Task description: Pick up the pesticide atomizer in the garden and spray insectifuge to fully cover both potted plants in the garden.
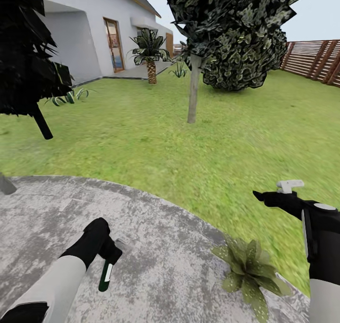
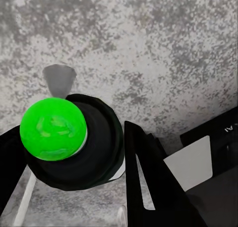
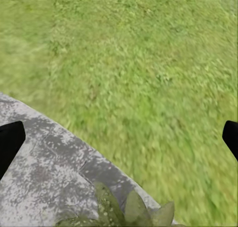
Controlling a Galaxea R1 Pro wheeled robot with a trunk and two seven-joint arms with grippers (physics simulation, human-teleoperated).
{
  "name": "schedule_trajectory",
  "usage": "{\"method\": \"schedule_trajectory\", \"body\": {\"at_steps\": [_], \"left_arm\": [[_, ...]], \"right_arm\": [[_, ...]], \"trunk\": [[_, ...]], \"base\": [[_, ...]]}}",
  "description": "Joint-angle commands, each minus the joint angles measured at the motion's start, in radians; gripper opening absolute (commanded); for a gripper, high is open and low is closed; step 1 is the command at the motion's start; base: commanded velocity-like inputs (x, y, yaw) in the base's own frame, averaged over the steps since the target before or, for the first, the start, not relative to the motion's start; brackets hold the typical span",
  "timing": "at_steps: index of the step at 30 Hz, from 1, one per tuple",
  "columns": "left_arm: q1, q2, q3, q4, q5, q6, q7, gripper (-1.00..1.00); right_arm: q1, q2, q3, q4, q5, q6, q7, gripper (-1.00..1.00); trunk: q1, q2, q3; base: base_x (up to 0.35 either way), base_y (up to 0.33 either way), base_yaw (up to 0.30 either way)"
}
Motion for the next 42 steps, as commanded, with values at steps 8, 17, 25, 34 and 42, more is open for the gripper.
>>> {"method": "schedule_trajectory", "body": {"at_steps": [8, 17, 25, 34, 42], "left_arm": [[-0.001, -0.003, 0.003, -0.001, -0.011, 0.003, -0.011, -1.00], [-0.001, -0.009, 0.003, -0.001, -0.011, 0.003, -0.011, -1.00], [-0.001, -0.009, 0.003, -0.001, -0.011, 0.003, -0.011, -1.00], [-0.001, -0.010, 0.003, -0.001, -0.011, 0.003, -0.011, -1.00], [-0.001, -0.009, 0.003, -0.001, -0.011, 0.003, -0.011, -1.00]], "right_arm": [[-0.001, 0.000, -0.002, -0.001, 0.010, 0.002, 0.010, 1.00], [-0.001, 0.000, -0.002, -0.001, 0.010, 0.002, 0.010, 1.00], [-0.001, 0.000, -0.002, -0.001, 0.011, 0.003, 0.010, 1.00], [-0.001, 0.000, -0.002, -0.001, 0.011, 0.002, 0.009, 1.00], [-0.001, -0.001, -0.002, -0.001, 0.011, 0.002, 0.009, 1.00]], "trunk": [[0.000, 0.000, -0.001], [0.000, 0.000, -0.001], [0.000, 0.000, -0.001], [0.000, 0.000, -0.001], [0.000, 0.000, -0.001]], "base": [[0.067, 0.021, 0.286], [0.001, 0.000, 0.286], [0.000, 0.000, 0.286], [0.201, 0.000, 0.286], [0.335, 0.000, 0.279]]}}
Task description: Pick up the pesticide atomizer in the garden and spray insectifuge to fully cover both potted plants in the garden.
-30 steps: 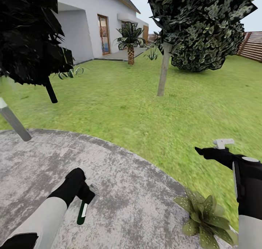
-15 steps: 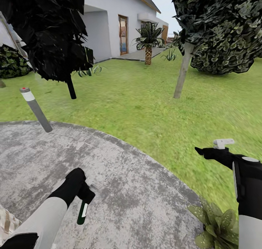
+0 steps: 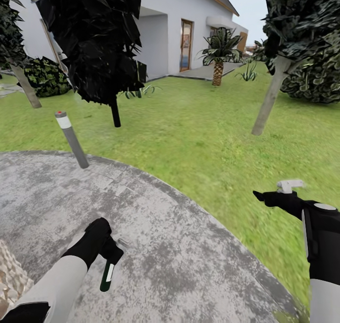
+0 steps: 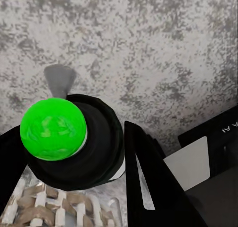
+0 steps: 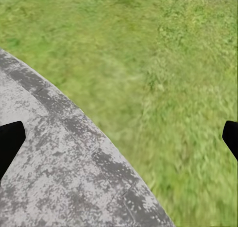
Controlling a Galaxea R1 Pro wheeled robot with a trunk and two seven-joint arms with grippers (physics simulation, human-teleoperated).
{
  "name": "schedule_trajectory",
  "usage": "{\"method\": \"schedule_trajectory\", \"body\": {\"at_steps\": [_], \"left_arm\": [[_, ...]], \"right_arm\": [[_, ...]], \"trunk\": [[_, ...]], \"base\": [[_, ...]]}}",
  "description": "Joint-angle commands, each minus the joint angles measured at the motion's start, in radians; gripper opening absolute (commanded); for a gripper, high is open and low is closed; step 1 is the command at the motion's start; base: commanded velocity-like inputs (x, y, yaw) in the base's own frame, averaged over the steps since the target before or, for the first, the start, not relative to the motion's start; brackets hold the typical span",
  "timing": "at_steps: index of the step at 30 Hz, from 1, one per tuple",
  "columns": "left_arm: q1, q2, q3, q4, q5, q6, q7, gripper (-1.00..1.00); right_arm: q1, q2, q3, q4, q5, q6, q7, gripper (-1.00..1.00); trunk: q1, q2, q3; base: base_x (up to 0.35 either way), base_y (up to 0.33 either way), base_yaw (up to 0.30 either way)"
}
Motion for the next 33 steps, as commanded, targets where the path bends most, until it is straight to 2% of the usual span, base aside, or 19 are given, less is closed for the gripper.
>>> {"method": "schedule_trajectory", "body": {"at_steps": [1, 33], "left_arm": [[-0.001, -0.001, 0.004, -0.001, -0.010, 0.003, -0.010, -1.00], [-0.001, 0.001, 0.007, -0.001, -0.012, 0.003, -0.010, -1.00]], "right_arm": [[-0.001, 0.000, -0.001, -0.001, 0.011, 0.002, 0.010, 1.00], [-0.001, -0.005, -0.001, -0.002, 0.009, 0.002, 0.011, 1.00]], "trunk": [[0.001, 0.000, -0.001], [0.001, 0.000, 0.002]], "base": [[0.336, 0.000, 0.149], [0.336, 0.000, 0.002]]}}
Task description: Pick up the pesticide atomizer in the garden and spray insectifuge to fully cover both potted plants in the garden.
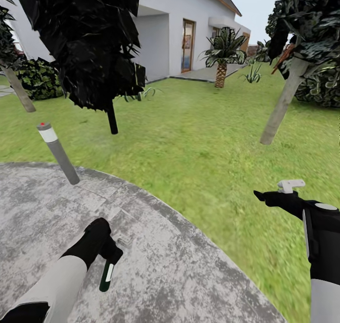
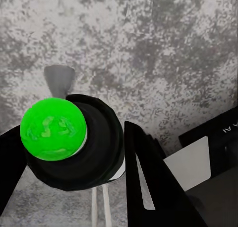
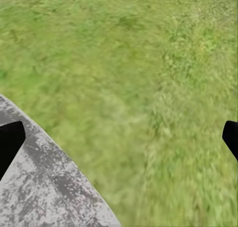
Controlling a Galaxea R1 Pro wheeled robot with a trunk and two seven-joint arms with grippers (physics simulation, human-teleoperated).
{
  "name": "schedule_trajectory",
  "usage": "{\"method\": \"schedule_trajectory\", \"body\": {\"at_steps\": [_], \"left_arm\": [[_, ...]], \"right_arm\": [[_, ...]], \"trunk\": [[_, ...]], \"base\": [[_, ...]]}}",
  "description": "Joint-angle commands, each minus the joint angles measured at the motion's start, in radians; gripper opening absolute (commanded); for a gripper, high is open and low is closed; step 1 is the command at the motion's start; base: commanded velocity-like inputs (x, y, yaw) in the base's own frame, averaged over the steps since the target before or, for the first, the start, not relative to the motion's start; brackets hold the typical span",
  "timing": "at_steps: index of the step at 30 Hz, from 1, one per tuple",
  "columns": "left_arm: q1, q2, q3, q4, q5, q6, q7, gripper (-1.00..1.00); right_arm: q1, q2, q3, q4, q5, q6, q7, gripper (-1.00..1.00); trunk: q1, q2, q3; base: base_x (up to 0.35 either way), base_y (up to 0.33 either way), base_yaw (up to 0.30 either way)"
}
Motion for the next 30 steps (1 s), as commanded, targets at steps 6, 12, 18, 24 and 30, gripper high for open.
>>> {"method": "schedule_trajectory", "body": {"at_steps": [6, 12, 18, 24, 30], "left_arm": [[0.000, -0.001, 0.004, -0.001, -0.009, 0.004, -0.010, -1.00], [0.000, 0.002, 0.002, 0.005, -0.010, 0.000, -0.007, -1.00], [0.000, -0.001, -0.002, 0.005, -0.008, -0.002, -0.005, -1.00], [0.000, -0.007, -0.001, 0.005, -0.008, -0.004, -0.005, -1.00], [0.000, -0.005, 0.005, 0.003, -0.005, -0.005, -0.005, -1.00]], "right_arm": [[-0.001, -0.001, -0.002, -0.001, 0.011, 0.002, 0.010, 1.00], [-0.001, -0.001, -0.002, -0.001, 0.011, 0.002, 0.009, 1.00], [-0.001, -0.001, -0.001, -0.001, 0.011, 0.002, 0.009, 1.00], [-0.001, -0.001, -0.001, -0.001, 0.011, 0.002, 0.009, 1.00], [-0.001, 0.000, -0.001, -0.001, 0.011, 0.002, 0.009, 1.00]], "trunk": [[0.001, 0.000, 0.007], [0.001, 0.000, 0.016], [0.001, 0.000, 0.024], [0.001, 0.000, 0.032], [0.001, 0.000, 0.041]], "base": [[0.336, 0.000, -0.115], [0.261, 0.000, -0.129], [0.024, 0.000, -0.129], [0.001, 0.000, -0.129], [0.084, 0.057, -0.129]]}}
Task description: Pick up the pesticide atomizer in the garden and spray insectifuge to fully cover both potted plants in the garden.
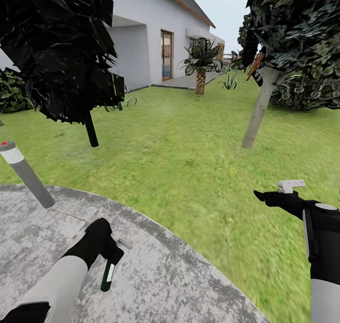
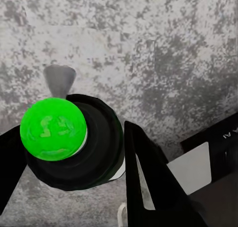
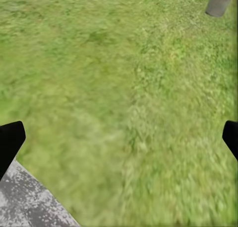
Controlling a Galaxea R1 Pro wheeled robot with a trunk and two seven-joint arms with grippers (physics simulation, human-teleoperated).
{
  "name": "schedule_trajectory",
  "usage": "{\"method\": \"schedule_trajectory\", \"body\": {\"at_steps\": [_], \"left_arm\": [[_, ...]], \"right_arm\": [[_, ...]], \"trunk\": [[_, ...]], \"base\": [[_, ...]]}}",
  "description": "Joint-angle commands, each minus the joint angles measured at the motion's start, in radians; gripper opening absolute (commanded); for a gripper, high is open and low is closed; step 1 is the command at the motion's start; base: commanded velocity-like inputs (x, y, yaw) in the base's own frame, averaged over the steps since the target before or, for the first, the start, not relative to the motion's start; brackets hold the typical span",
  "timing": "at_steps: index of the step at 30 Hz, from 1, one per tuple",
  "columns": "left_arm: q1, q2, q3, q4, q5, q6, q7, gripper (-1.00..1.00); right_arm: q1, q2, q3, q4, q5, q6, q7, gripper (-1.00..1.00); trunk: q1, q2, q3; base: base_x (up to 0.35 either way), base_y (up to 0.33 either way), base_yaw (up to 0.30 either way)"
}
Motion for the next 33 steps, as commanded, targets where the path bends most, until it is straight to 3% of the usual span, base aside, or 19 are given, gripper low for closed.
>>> {"method": "schedule_trajectory", "body": {"at_steps": [1, 33], "left_arm": [[0.000, 0.000, 0.003, -0.001, -0.007, 0.004, -0.009, -1.00], [0.000, 0.003, 0.009, -0.003, -0.007, 0.005, -0.009, -1.00]], "right_arm": [[-0.001, 0.000, -0.001, -0.001, 0.011, 0.002, 0.010, 1.00], [-0.001, 0.005, -0.001, -0.001, 0.010, 0.002, 0.010, 1.00]], "trunk": [[0.000, 0.000, 0.001], [0.000, 0.000, 0.041]], "base": [[0.222, 0.166, -0.129], [0.284, 0.168, -0.111]]}}
